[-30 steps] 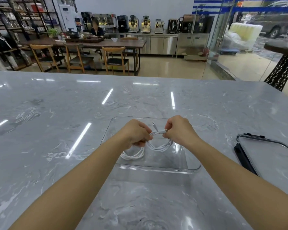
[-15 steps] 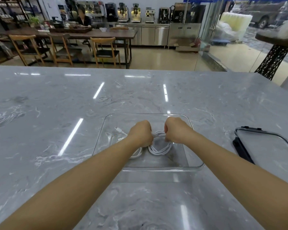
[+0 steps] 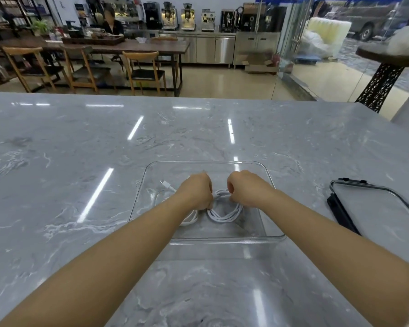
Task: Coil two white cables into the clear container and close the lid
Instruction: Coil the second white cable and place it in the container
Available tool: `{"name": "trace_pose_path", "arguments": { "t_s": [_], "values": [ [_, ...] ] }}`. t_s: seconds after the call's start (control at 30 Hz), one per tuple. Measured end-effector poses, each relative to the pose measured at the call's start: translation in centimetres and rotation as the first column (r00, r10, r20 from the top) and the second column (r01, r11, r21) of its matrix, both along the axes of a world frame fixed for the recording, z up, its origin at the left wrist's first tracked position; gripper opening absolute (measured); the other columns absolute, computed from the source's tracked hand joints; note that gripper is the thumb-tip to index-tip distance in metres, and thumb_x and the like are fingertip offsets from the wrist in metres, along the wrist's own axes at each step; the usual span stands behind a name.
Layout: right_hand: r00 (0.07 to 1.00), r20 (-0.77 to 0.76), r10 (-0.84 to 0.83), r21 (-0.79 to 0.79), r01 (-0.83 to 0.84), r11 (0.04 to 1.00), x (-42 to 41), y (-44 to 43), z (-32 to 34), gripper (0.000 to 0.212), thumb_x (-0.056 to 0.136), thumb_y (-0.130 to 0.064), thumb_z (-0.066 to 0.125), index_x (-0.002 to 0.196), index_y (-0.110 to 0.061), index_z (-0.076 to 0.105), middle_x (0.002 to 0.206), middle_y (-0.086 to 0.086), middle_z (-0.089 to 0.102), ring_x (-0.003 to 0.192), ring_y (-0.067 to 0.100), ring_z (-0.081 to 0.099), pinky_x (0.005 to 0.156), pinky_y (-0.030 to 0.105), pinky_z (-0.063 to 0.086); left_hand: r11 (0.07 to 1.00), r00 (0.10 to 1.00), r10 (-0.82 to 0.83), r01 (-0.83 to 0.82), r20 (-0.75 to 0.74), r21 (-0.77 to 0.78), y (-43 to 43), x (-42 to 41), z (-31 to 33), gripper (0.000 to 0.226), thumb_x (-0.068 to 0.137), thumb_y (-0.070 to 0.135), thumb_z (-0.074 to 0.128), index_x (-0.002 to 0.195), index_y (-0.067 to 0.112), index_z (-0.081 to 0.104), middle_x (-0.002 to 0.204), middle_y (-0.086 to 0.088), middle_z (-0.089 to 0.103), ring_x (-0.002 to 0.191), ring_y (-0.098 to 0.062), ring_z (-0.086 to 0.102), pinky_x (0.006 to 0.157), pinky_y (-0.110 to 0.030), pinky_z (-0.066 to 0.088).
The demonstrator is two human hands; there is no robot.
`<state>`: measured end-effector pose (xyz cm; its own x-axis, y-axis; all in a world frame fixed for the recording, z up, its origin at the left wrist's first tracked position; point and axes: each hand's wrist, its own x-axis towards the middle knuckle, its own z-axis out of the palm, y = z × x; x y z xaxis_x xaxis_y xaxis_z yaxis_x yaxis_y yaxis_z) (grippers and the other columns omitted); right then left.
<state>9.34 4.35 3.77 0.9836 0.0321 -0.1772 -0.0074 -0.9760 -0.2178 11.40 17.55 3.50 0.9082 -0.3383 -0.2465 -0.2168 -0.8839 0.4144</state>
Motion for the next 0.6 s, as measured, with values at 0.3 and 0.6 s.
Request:
{"name": "trace_pose_path", "arguments": {
  "t_s": [0.3,0.6],
  "values": [
    [0.991,-0.011,0.136,-0.188,-0.136,0.973,-0.3,-0.1,0.5,0.026,0.087,-0.018,0.052,0.112,-0.01,0.054,0.114,0.013,0.056,0.093,0.03,0.056,0.067,0.033,0.04,0.98,0.982,0.047,-0.081,-0.185,-0.181,0.9,-0.3,2.3,0.06,0.077,0.024,0.072,0.128,0.011,0.044,0.123,-0.012,0.054,0.093,-0.025,0.059,0.085,-0.037,0.053],
    [0.895,0.387,0.223,-0.201,-0.155,0.967,-3.1,-2.6,4.1,0.052,0.089,-0.042,0.049,0.135,-0.022,0.035,0.129,0.006,0.053,0.112,0.027,0.051,0.094,0.039,0.036,0.968,0.933,0.013,0.078,0.361,-0.237,-0.1,-2.1,4.7,0.057,0.083,0.05,0.053,0.131,0.021,0.045,0.136,-0.003,0.051,0.122,-0.021,0.047,0.097,-0.039,0.04]
  ]
}}
